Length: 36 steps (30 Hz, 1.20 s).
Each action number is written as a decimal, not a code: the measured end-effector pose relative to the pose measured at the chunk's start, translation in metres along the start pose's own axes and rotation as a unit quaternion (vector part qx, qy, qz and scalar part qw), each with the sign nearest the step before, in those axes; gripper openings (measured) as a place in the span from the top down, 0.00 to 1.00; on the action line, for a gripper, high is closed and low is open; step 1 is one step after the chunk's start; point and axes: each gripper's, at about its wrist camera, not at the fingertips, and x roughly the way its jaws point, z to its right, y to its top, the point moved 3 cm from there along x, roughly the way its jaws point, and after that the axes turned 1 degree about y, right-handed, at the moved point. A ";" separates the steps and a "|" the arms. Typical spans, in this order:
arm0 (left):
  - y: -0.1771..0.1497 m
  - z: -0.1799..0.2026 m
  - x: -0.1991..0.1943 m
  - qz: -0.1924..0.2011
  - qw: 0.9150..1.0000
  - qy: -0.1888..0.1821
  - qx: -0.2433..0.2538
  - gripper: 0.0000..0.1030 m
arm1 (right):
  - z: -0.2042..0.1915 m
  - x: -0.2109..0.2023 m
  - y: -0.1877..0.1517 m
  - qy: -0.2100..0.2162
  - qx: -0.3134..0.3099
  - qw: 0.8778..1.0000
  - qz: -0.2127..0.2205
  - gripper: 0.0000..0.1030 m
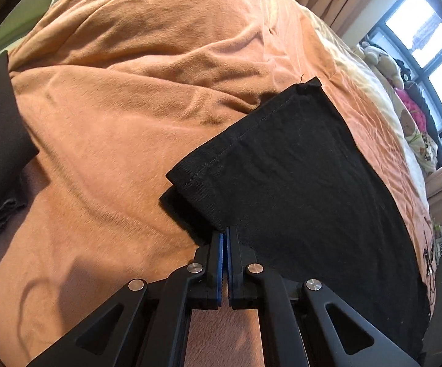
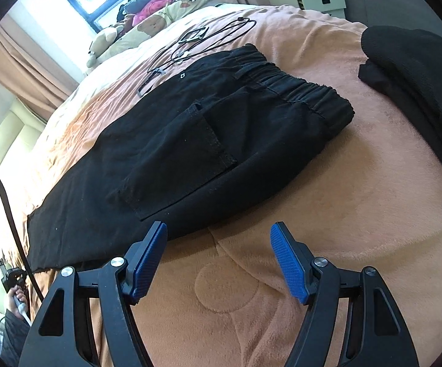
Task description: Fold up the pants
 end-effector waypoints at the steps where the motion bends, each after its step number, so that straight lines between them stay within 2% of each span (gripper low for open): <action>1: -0.001 0.001 -0.001 0.000 1.000 0.004 0.010 0.98 | 0.000 0.000 0.000 0.000 -0.001 1.000 0.001 0.33; 3: -0.003 0.003 0.000 -0.010 1.000 0.014 0.019 0.96 | -0.001 0.000 0.000 0.001 -0.001 1.000 0.001 0.33; 6: -0.004 -0.002 0.002 -0.026 1.000 0.003 0.001 0.79 | 0.000 -0.001 -0.002 0.007 0.003 1.000 0.002 0.33; 8: -0.005 -0.007 -0.001 -0.024 1.000 0.001 -0.008 0.47 | 0.003 -0.001 -0.003 0.011 0.010 1.000 0.002 0.33; 9: -0.006 -0.010 -0.003 -0.021 1.000 -0.001 -0.012 0.45 | 0.005 -0.001 -0.004 0.012 0.015 1.000 0.002 0.33; 13: -0.010 -0.016 0.003 -0.029 0.999 -0.013 -0.027 0.45 | 0.016 0.002 -0.007 0.023 0.044 0.999 0.002 0.33; 21: 0.000 -0.011 0.011 -0.002 0.999 -0.024 -0.045 0.45 | 0.035 0.010 -0.011 0.059 0.128 0.990 0.024 0.33; 23: 0.004 -0.014 0.009 0.010 0.998 -0.034 -0.061 0.54 | 0.039 0.017 -0.010 0.065 0.146 0.987 0.029 0.33; 26: -0.001 -0.025 0.009 0.013 0.994 -0.057 -0.090 0.56 | 0.046 0.030 -0.007 0.070 0.173 0.982 0.041 0.33; 33: 0.005 -0.018 0.013 0.009 0.995 -0.067 -0.078 0.56 | 0.060 0.046 0.001 0.091 0.220 0.967 0.094 0.33; 36: 0.014 -0.022 0.022 0.009 0.994 -0.072 -0.081 0.63 | 0.062 0.053 0.006 0.096 0.225 0.963 0.111 0.33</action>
